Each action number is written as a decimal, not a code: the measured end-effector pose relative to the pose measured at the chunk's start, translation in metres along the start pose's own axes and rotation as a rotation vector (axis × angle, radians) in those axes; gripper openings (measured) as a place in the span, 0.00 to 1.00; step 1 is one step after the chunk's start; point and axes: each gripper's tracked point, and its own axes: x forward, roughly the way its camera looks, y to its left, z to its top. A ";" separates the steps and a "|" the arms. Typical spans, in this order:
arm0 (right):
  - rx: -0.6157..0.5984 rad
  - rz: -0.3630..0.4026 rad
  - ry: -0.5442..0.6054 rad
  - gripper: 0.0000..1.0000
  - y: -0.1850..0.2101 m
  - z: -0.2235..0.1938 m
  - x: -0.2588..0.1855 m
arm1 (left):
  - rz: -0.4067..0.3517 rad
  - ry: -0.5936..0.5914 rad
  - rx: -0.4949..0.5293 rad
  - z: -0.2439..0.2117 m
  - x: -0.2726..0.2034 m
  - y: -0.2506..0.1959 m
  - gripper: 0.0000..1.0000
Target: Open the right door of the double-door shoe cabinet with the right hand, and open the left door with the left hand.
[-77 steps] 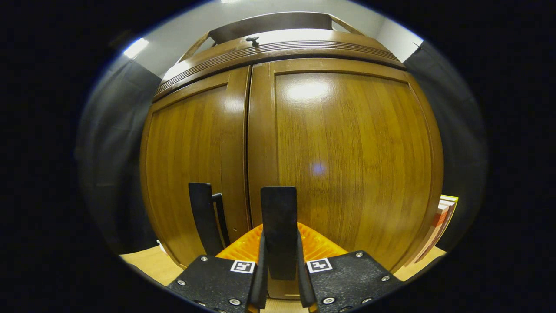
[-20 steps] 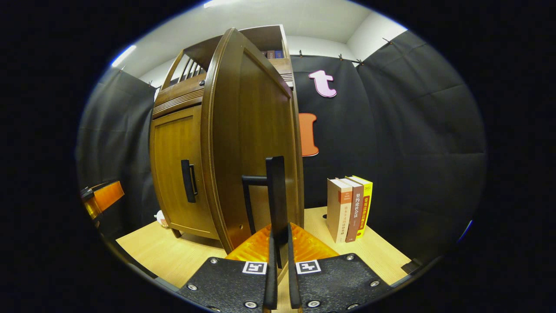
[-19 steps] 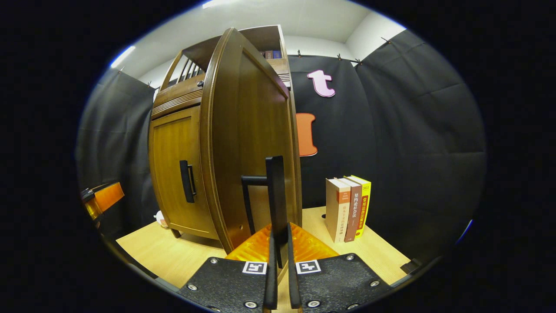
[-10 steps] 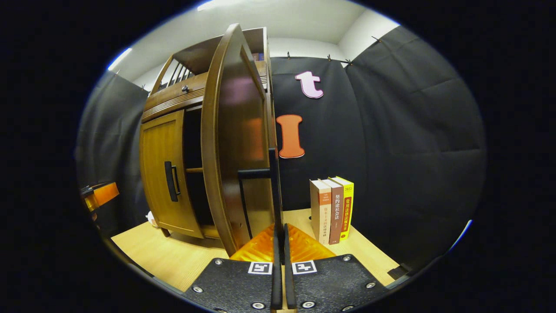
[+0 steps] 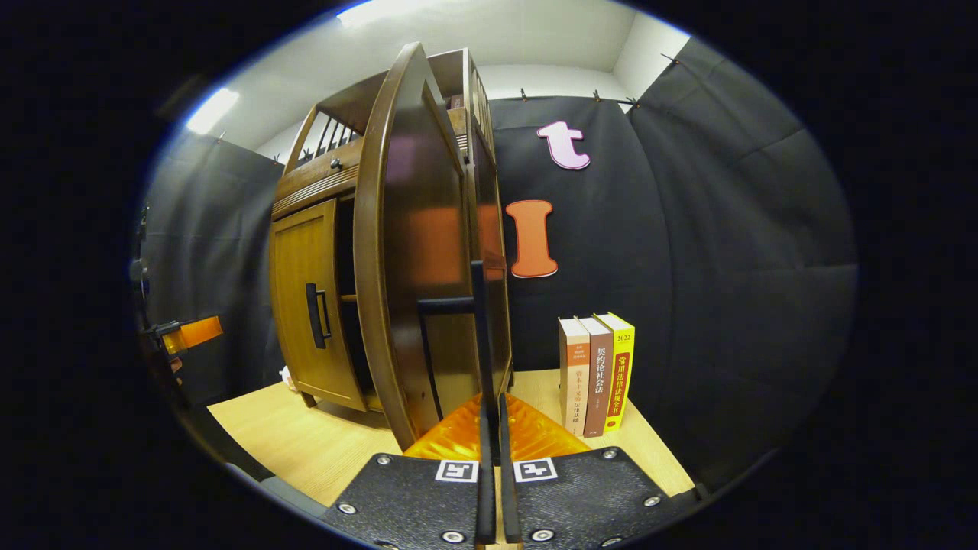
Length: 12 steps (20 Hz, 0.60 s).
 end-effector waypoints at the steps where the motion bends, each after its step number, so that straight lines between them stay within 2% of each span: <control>1: -0.006 -0.003 -0.001 0.11 0.001 0.000 -0.001 | 0.001 -0.003 0.000 0.001 0.004 0.002 0.93; 2: -0.009 -0.007 -0.002 0.07 0.003 0.001 -0.001 | 0.001 -0.007 -0.002 0.003 0.008 0.002 0.93; 6: -0.002 -0.033 -0.015 0.08 0.003 0.001 -0.002 | -0.012 -0.026 -0.001 0.011 0.028 0.001 0.93; 7: -0.003 -0.042 -0.019 0.11 0.001 0.001 -0.004 | -0.013 -0.032 0.003 0.013 0.033 0.001 0.93; 8: -0.009 -0.052 -0.024 0.27 -0.002 0.002 -0.010 | -0.015 -0.038 0.004 0.015 0.040 0.000 0.93; 10: -0.013 -0.080 -0.046 0.29 -0.011 0.009 -0.026 | -0.023 -0.053 0.002 0.017 0.050 -0.004 0.93; 11: 0.002 -0.084 -0.057 0.41 -0.013 0.013 -0.032 | -0.028 -0.056 0.001 0.019 0.055 -0.006 0.93; 12: 0.013 -0.093 -0.058 0.38 -0.014 0.016 -0.041 | -0.036 -0.059 0.003 0.021 0.061 -0.008 0.93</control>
